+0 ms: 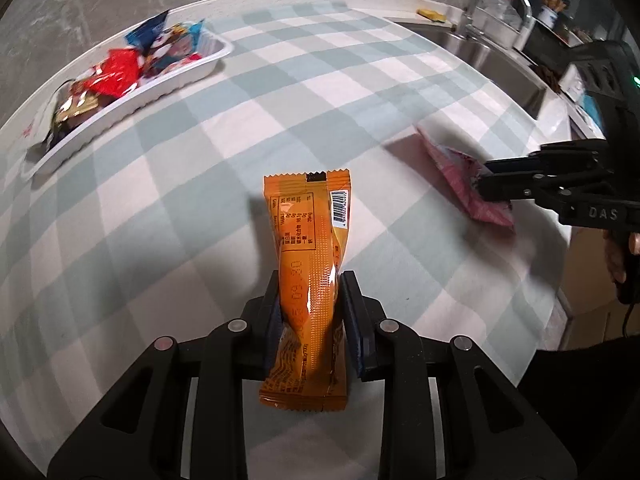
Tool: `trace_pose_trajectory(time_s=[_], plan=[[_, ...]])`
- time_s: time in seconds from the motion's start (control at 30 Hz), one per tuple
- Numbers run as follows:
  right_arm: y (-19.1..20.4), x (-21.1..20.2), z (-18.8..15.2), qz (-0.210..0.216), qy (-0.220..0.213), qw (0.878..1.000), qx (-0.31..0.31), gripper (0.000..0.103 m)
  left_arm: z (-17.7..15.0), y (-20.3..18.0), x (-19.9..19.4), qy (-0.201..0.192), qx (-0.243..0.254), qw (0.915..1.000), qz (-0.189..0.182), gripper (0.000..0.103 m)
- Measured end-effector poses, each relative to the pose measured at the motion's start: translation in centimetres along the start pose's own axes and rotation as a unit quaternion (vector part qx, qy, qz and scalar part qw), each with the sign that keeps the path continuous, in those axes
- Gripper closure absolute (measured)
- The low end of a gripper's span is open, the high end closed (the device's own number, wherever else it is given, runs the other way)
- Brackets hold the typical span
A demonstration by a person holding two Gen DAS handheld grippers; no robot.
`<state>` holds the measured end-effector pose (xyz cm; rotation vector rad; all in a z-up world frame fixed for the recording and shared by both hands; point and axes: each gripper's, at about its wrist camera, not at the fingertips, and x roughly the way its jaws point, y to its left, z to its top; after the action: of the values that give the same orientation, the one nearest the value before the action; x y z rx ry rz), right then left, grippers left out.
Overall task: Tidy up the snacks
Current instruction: 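Lift and carry the orange bag and pink packet over the white tray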
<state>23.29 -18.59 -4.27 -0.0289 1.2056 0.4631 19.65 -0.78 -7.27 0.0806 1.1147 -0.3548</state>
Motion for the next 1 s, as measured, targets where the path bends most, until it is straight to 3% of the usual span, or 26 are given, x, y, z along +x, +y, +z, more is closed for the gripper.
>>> trace_pose_trajectory(time_s=[0.27,0.53,0.73,1.0], plan=[[1.5,1.0,0.4,-0.022,-0.004,0.999,-0.041,0.065,0.6,-0.7,0.2,0.006,0.014,0.9997,0.020,0.076],[2.5,2.2,0.3,-0.028,0.003,0.998,-0.062,0.067,1.6,-0.8,1.0,-0.002,0.020,0.9997,0.017,0.076],[0.9,1.6,0.5,0.049,0.004,0.999,0.009,0.074,1.9,0.5,0.8,-0.003,-0.017,0.9994,-0.029,0.080],[0.4,0.1,1.6,0.110,-0.011,0.992,0.057,0.074,1.7,1.4,-0.8,-0.020,-0.034,0.9986,-0.037,0.081]])
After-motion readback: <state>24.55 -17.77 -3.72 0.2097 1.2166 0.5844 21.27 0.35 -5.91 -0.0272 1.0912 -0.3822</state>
